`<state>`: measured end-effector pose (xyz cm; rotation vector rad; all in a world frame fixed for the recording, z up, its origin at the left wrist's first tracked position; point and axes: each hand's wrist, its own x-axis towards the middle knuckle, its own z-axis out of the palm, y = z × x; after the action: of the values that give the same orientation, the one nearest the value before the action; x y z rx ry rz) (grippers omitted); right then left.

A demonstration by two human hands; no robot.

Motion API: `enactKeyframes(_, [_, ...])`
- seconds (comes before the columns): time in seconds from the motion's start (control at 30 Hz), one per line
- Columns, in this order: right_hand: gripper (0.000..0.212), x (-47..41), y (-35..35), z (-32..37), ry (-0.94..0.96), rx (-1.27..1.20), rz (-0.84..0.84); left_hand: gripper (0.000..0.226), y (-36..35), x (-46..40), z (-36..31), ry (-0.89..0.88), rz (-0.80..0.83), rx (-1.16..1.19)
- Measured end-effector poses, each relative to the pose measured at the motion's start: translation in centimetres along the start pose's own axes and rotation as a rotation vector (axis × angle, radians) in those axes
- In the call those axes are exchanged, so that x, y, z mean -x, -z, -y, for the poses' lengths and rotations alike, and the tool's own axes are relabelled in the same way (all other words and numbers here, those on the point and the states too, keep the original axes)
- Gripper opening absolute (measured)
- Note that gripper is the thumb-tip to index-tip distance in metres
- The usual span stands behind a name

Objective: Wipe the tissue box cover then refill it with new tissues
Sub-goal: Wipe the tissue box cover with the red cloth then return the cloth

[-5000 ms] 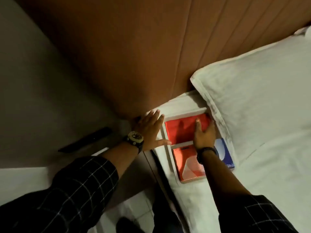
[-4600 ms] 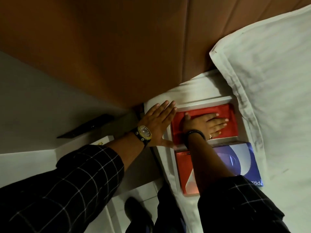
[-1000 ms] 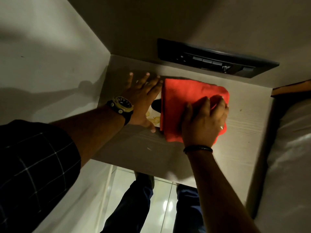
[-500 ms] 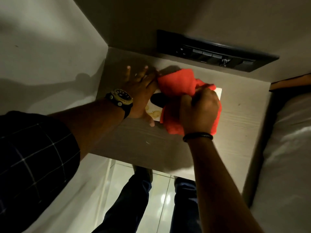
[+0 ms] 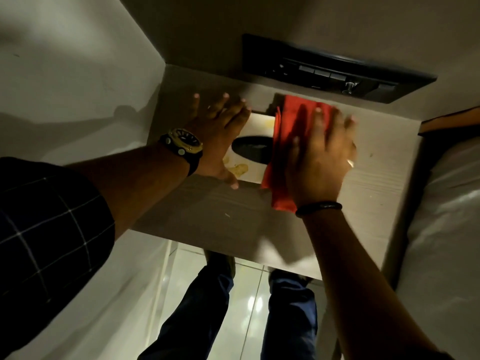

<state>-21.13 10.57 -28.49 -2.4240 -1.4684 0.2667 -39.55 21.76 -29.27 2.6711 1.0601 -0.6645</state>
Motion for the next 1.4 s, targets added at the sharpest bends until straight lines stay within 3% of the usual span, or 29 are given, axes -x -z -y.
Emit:
enactKeyframes(0.1, [0.059,0.5,-1.5,0.3,0.192,0.128,0.178,0.15,0.0,-0.1,-0.1,-0.001,0.004,-0.008])
enactKeyframes(0.23, [0.063,1.0,-2.2,0.8,0.229,0.157,0.197,0.15,0.2,0.0,-0.1,-0.005,0.016,-0.021])
enactKeyframes(0.37, [0.062,1.8,-1.3,-1.3,0.453,0.169,0.293,0.151,0.1,0.0,-0.2,0.004,0.019,-0.013])
enactKeyframes(0.6, [0.046,1.1,0.0,-3.6,0.096,-0.001,0.156,0.15,0.2,0.2,-0.5,-0.004,0.022,-0.01])
enactKeyframes(0.8, [0.041,-1.3,1.3,-3.7,0.215,0.077,0.136,0.149,0.2,0.2,-0.6,-0.002,0.031,0.01])
enactKeyframes(0.93, [0.055,-1.0,0.3,-4.0,0.256,0.128,0.198,0.149,0.0,0.1,-0.6,-0.007,0.011,0.012])
enactKeyframes(1.17, [0.06,-0.2,-2.8,2.0,0.014,0.121,0.079,0.146,-0.3,-0.2,-0.3,-0.03,-0.007,0.024])
enactKeyframes(1.27, [0.063,1.3,-4.2,5.1,0.134,0.077,0.147,0.136,-0.7,-0.1,-0.7,-0.002,-0.038,0.016])
enactKeyframes(1.4, [0.061,2.0,-3.9,2.1,0.337,0.109,0.142,0.142,-0.1,-0.1,-0.9,-0.008,-0.004,-0.005])
